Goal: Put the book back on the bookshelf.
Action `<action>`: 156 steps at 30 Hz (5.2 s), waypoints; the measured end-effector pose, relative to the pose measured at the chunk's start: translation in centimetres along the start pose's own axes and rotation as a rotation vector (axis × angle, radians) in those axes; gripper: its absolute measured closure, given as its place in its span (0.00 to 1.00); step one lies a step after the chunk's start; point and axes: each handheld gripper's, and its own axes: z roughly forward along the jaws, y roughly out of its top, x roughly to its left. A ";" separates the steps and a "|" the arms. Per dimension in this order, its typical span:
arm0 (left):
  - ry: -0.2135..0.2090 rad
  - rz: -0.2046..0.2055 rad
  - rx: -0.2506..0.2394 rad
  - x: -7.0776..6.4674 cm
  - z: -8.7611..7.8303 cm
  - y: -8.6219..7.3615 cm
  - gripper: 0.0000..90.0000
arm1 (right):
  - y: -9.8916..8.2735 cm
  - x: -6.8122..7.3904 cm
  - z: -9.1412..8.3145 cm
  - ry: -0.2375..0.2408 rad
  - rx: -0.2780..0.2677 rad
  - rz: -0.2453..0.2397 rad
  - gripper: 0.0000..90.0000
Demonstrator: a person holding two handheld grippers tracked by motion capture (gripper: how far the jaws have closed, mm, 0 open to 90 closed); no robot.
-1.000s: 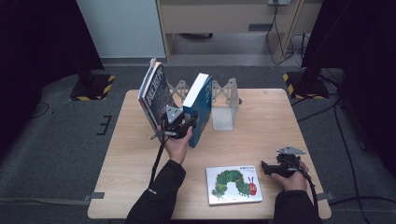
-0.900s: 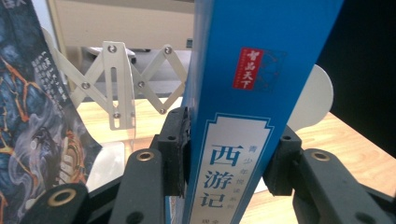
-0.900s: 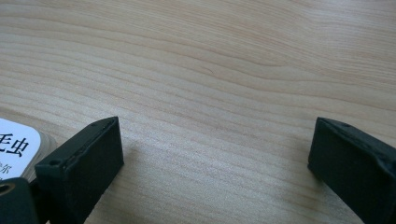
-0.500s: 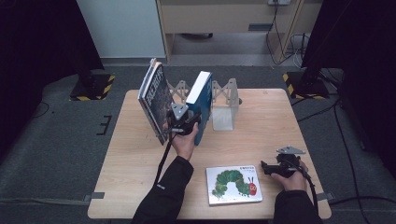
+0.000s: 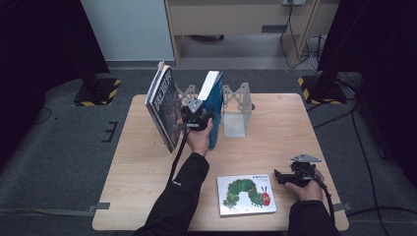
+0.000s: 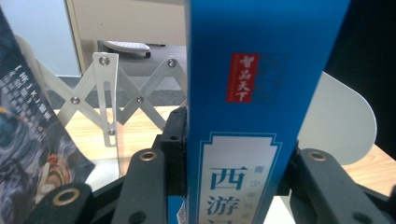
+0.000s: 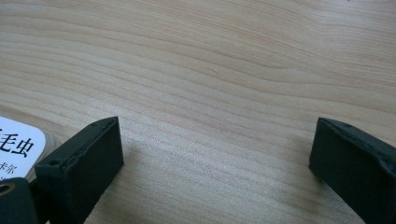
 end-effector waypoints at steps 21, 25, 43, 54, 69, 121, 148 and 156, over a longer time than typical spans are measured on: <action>-0.153 0.101 0.020 -0.4 -2.1 -2.9 0.55 | 0.0 0.0 0.0 0.002 0.002 -0.001 0.03; -0.178 0.090 0.028 -0.2 -2.1 -3.2 0.58 | 0.0 0.0 0.0 0.002 0.002 0.000 0.03; -0.099 0.039 0.002 -1.1 -1.2 -2.5 0.63 | 0.1 0.1 0.1 0.010 -0.001 -0.012 0.03; -0.141 0.114 0.026 -1.5 -1.2 -2.6 0.58 | 0.1 0.1 0.1 0.010 -0.001 -0.012 0.03; -0.208 0.131 0.024 -0.9 -2.8 -2.5 0.53 | 0.1 0.1 0.1 0.011 -0.001 -0.011 0.03; -0.391 0.167 0.379 1.8 -11.6 -12.0 0.35 | 0.3 2.1 -2.6 0.075 -0.035 0.028 0.27; -0.462 0.204 0.508 -1.2 -9.5 -15.8 0.31 | -0.6 5.7 -2.7 0.292 0.043 0.077 0.47; -0.473 0.199 0.473 -1.5 -9.3 -16.3 0.25 | -0.6 5.9 -2.6 0.304 0.043 0.075 0.49</action>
